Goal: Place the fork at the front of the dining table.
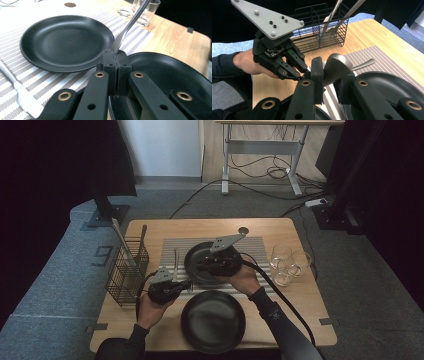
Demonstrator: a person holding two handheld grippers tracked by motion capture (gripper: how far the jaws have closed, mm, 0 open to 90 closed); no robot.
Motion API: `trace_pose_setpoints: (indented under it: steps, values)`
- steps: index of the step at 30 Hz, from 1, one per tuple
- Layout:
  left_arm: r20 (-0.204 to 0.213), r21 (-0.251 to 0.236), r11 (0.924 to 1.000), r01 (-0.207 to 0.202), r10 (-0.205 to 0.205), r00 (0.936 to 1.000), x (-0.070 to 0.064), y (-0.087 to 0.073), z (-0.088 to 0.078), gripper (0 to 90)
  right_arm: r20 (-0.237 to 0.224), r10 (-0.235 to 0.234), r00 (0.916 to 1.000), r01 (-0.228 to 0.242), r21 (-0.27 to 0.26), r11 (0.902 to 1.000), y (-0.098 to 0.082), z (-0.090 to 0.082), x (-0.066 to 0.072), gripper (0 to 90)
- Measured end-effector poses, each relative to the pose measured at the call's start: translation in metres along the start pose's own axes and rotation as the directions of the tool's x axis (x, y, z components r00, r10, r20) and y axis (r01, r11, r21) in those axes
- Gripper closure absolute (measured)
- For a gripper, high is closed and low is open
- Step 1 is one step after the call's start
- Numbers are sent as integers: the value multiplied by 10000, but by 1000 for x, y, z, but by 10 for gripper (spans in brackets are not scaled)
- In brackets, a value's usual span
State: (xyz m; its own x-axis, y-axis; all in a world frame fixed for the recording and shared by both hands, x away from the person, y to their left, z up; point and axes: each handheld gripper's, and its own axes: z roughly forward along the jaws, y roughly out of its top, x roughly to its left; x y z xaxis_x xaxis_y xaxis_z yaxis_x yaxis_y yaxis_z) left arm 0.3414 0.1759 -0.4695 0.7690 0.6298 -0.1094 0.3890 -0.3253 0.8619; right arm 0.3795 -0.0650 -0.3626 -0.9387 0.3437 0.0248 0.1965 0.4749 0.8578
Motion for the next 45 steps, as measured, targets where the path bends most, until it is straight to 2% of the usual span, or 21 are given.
trace_pose_setpoints:
  steps: [5, 10, 17, 26, 33, 38, 43, 45]
  values:
    - [-363, -2, 9999, -103, 103, 9993, -3, -1, 1, 891, 265, 89, 9996, -91, 56, 9999, -3, 1, 0, 758]
    - [-427, -206, 9998, 39, -48, 9991, -2, -1, 0, 893, 611, 117, 9981, -142, 404, 9991, -6, 4, 1, 691]
    - [-572, -275, 9995, 123, -138, 9983, -1, -1, -2, 893, 445, 561, 9974, -581, 435, 9974, -15, 19, 1, 673]
    - [-855, -236, 9996, 120, -140, 9962, -3, -2, 1, 892, 410, 1179, 9922, -1190, 247, 9926, -25, 34, 2, 732]
    - [-1244, -219, 9997, 68, -94, 9922, -4, -3, 2, 893, 652, 1452, 9873, -1474, 309, 9886, -32, 44, 4, 784]
    - [-1368, -241, 9997, 70, -102, 9905, -4, -4, 3, 891, 771, 1672, 9829, -1685, 100, 9857, -33, 47, 4, 829]
    - [-1291, -281, 9996, 33, -69, 9916, -3, -5, 6, 873, 955, 1567, 9830, -1587, 137, 9872, -34, 48, 6, 835]
    - [-1240, -306, 9995, -79, 41, 9923, -3, -5, 7, 800, 1040, 1492, 9833, -1516, 158, 9883, -34, 48, 7, 837]
